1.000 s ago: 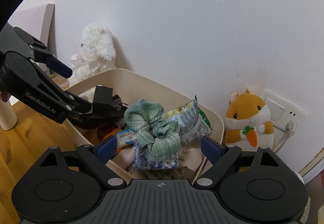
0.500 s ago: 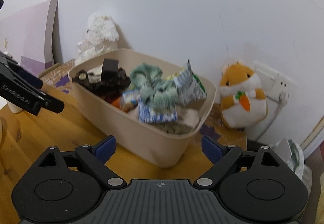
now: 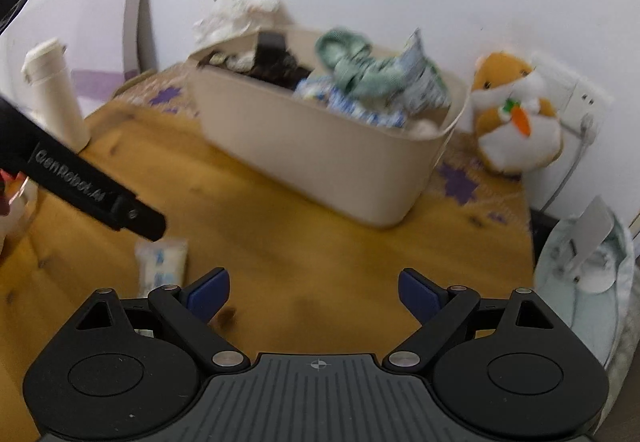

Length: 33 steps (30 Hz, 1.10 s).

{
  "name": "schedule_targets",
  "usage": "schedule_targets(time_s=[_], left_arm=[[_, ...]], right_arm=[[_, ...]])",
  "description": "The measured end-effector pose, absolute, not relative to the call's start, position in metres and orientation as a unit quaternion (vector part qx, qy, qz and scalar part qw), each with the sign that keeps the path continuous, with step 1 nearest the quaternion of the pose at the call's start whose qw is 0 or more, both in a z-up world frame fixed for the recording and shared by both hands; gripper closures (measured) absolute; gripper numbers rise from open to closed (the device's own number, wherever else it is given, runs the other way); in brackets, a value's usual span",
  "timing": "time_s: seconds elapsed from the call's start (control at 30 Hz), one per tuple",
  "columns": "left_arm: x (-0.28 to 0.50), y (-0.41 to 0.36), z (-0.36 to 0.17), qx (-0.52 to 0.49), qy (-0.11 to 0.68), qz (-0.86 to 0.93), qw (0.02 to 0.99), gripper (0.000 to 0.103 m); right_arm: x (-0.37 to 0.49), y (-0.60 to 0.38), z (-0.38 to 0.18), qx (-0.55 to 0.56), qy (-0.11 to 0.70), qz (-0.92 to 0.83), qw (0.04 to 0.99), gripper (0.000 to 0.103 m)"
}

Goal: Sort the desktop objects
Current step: 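Move both tools back down toward the remaining items on the table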

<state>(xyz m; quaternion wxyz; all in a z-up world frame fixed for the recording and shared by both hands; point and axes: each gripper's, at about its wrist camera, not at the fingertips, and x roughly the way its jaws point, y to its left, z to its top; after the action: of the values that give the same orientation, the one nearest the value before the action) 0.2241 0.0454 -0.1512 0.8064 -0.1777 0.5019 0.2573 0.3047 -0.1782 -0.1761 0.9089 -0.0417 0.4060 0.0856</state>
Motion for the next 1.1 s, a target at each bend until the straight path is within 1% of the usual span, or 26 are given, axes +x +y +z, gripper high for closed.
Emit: schedule_targets(time_s=[0.3, 0.47, 0.67, 0.77, 0.93, 1.1], left_arm=[[0.219, 0.037, -0.175, -0.224, 0.513, 0.273, 0.782, 0.023], [0.219, 0.034, -0.189, -0.241, 0.521, 0.276, 0.771, 0.023], [0.218, 0.032, -0.201, -0.238, 0.535, 0.290, 0.757, 0.023], [0.214, 0.035, -0.206, -0.241, 0.538, 0.296, 0.752, 0.023], [0.209, 0.037, -0.211, -0.251, 0.542, 0.297, 0.745, 0.023], [0.208, 0.037, -0.215, -0.264, 0.545, 0.291, 0.741, 0.023]], right_arm=[[0.296, -0.150, -0.203, -0.058, 0.436, 0.129, 0.889, 0.015], [0.301, -0.143, -0.216, -0.058, 0.452, 0.127, 0.881, 0.020], [0.305, -0.141, -0.225, -0.063, 0.460, 0.116, 0.878, 0.026], [0.306, -0.140, -0.227, -0.065, 0.463, 0.117, 0.876, 0.031], [0.307, -0.143, -0.229, -0.059, 0.466, 0.123, 0.874, 0.046], [0.308, -0.143, -0.229, -0.062, 0.464, 0.124, 0.875, 0.051]])
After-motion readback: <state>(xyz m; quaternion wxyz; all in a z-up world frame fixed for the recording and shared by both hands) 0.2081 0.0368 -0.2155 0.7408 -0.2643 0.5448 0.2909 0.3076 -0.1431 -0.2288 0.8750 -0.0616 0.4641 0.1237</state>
